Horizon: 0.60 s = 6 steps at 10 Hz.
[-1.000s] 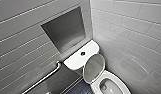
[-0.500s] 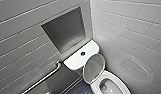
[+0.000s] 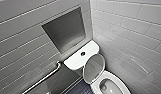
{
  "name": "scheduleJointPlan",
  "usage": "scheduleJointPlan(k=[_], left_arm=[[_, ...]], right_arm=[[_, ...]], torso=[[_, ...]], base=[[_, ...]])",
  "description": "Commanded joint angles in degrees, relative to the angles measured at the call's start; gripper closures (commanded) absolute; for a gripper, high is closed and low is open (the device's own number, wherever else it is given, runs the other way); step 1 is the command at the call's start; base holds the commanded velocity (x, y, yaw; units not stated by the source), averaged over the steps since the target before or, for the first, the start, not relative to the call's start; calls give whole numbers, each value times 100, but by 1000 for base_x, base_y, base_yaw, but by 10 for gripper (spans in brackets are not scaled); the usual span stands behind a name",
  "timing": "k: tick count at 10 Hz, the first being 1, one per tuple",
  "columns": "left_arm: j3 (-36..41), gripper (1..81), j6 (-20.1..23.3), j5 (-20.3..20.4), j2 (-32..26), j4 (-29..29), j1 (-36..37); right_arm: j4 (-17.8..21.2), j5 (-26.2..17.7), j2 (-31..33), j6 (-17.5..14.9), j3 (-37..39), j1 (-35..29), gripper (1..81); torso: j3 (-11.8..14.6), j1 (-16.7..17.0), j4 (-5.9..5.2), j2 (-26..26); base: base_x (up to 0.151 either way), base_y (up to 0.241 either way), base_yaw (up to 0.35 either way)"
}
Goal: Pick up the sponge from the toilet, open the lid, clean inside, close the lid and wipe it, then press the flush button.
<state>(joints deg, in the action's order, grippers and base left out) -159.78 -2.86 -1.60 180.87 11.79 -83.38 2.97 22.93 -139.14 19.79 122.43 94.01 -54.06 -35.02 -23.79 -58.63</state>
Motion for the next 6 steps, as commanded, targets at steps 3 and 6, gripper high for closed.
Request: scheduleJointPlan(k=[3, 6], left_arm=[[-36, 10, 32, -491, -95, 34, -104], [-36, 10, 32, -473, -78, 25, -103]], right_arm=[[495, 349, -434, -1496, 290, 614, 811], [327, 1100, 374, -1407, -1105, 755, 811]], torso=[[0, 2, 0, -2], [2, 7, 0, -6]], base=[[0, 0, 0], [0, 0, 0]])
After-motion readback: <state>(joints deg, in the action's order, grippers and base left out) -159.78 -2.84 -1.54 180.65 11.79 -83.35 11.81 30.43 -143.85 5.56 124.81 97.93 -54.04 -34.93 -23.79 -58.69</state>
